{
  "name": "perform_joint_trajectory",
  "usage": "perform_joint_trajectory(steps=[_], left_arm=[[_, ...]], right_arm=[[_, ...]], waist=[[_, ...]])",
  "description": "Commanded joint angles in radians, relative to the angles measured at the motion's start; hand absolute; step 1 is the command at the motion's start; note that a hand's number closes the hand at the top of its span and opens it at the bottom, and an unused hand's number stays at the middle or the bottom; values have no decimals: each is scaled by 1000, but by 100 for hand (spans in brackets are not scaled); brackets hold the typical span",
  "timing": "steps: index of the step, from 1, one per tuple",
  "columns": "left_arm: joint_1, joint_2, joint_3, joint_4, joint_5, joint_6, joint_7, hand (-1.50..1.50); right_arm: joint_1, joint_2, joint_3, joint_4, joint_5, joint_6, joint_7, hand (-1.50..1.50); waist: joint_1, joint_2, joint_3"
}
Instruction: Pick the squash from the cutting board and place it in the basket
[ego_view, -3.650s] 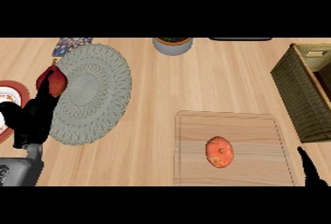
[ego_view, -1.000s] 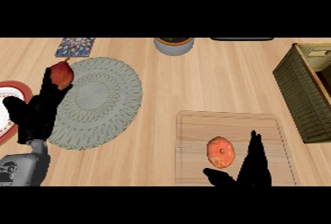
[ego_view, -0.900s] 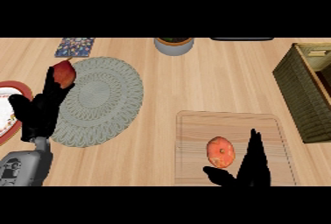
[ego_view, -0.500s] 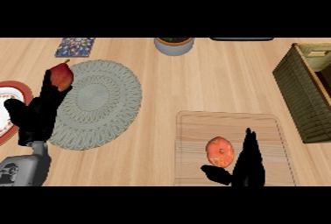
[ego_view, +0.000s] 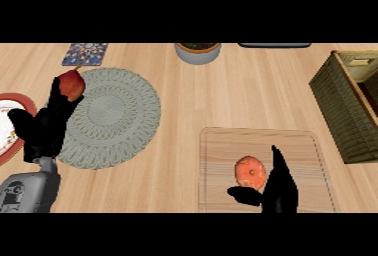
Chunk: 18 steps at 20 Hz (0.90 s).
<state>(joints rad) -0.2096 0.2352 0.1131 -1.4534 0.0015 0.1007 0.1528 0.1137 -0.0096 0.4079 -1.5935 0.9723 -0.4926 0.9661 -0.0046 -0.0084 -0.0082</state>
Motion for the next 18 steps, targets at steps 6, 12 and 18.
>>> perform_joint_trajectory(steps=[6,12,18], left_arm=[[51,-39,-48,-91,-38,26,48,0],[61,-21,0,-26,-7,-13,-43,0],[18,-24,-28,-15,-6,-28,-6,0]], right_arm=[[-18,-6,15,132,-113,1,-143,150],[15,-24,46,95,-117,-15,-174,150],[94,-308,425,-39,-192,310,-592,150]], waist=[[11,8,9],[5,8,8],[66,1,12]])
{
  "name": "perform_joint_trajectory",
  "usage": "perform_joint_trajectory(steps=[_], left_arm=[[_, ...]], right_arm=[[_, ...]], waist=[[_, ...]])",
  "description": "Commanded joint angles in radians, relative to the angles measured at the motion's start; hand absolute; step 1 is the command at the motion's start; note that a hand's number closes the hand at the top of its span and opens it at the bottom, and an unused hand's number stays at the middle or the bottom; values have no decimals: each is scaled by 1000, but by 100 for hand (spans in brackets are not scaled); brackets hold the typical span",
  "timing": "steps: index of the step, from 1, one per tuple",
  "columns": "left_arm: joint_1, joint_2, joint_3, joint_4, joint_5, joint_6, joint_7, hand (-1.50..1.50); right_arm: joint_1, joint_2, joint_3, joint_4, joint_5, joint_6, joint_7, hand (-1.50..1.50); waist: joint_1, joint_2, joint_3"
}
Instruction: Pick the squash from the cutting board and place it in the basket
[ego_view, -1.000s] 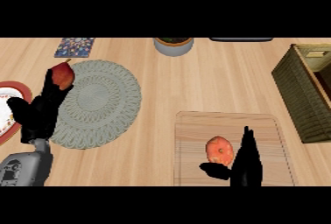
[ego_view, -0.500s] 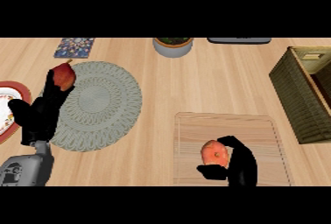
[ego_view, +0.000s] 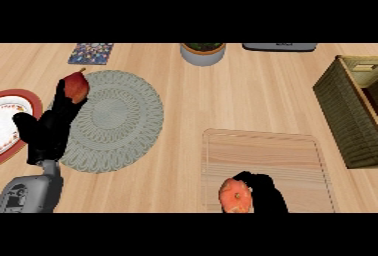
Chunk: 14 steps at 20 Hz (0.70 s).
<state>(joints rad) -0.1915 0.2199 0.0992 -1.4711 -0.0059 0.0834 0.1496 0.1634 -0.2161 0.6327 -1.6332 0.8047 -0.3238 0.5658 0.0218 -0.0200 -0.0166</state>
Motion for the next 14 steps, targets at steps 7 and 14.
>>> perform_joint_trajectory(steps=[7,14], left_arm=[[-4,8,21,13,-2,15,9,0],[20,13,36,-1,6,15,-2,0]], right_arm=[[248,-406,255,-219,-232,111,-637,150],[393,-614,100,-483,-576,84,-1006,150]], waist=[[-40,15,23],[-63,14,20]])
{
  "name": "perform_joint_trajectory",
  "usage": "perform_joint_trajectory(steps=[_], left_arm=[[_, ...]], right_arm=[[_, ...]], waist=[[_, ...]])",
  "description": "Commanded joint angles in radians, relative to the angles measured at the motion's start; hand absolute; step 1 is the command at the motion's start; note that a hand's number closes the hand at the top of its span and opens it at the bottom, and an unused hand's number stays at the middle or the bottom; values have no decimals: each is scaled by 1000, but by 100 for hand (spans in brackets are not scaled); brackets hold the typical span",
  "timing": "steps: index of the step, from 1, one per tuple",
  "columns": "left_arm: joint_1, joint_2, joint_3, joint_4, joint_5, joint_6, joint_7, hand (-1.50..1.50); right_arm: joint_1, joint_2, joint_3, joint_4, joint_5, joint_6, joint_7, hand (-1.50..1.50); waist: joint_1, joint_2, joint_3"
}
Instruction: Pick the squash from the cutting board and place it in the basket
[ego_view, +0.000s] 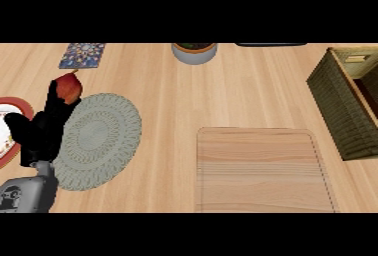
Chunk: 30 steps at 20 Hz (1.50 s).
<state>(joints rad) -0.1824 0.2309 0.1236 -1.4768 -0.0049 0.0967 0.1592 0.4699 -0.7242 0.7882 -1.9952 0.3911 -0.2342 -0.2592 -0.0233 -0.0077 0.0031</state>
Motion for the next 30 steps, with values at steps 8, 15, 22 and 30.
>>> perform_joint_trajectory(steps=[8,15,22,30], left_arm=[[36,19,15,-45,14,-14,28,0],[28,-14,2,-56,-7,23,22,0],[44,22,29,-3,15,-34,-50,0],[-32,-30,-21,-10,-32,23,6,0]], right_arm=[[288,-373,-460,-321,-496,8,-371,150],[393,-427,-823,-412,-860,101,-284,150],[309,-406,-1123,-413,-1108,184,-78,150],[27,-496,-1349,-159,-1257,253,176,150]], waist=[[-32,-6,-2],[-26,-1,-5],[-8,5,-8],[24,10,-4]])
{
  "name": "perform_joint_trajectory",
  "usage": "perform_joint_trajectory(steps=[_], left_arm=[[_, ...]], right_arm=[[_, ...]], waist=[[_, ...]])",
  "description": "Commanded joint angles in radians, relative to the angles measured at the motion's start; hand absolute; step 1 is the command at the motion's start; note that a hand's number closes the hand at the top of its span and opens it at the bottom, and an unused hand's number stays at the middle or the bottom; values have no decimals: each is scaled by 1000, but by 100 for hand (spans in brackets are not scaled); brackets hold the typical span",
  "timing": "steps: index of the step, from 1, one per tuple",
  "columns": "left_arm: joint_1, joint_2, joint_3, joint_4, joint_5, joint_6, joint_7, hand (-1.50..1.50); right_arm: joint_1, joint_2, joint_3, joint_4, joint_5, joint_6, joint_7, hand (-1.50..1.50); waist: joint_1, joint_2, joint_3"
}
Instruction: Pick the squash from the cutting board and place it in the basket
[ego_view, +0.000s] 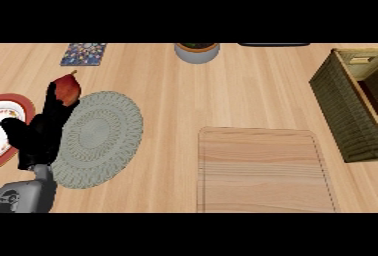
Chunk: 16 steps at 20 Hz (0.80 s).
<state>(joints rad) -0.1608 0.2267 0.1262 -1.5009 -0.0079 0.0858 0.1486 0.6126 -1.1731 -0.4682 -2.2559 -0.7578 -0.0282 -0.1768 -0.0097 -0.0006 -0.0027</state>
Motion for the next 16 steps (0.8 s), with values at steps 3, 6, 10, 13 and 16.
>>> perform_joint_trajectory(steps=[3,6,10,13,16], left_arm=[[-55,3,-16,2,5,-25,45,0],[-50,-35,-38,4,-28,13,34,0],[-89,20,23,68,23,-47,2,0],[-98,-25,-26,66,-24,-9,-1,0],[-83,-10,-13,59,-10,-30,18,0]], right_arm=[[-240,-128,-11,183,-78,-3,169,150],[-335,-134,54,212,-44,12,201,150],[-417,-168,203,284,74,-43,199,150],[-495,-134,336,414,126,-28,152,150],[-615,-104,409,492,170,-17,187,150]], waist=[[34,7,2],[27,5,2],[39,10,2],[54,15,3],[49,11,3]])
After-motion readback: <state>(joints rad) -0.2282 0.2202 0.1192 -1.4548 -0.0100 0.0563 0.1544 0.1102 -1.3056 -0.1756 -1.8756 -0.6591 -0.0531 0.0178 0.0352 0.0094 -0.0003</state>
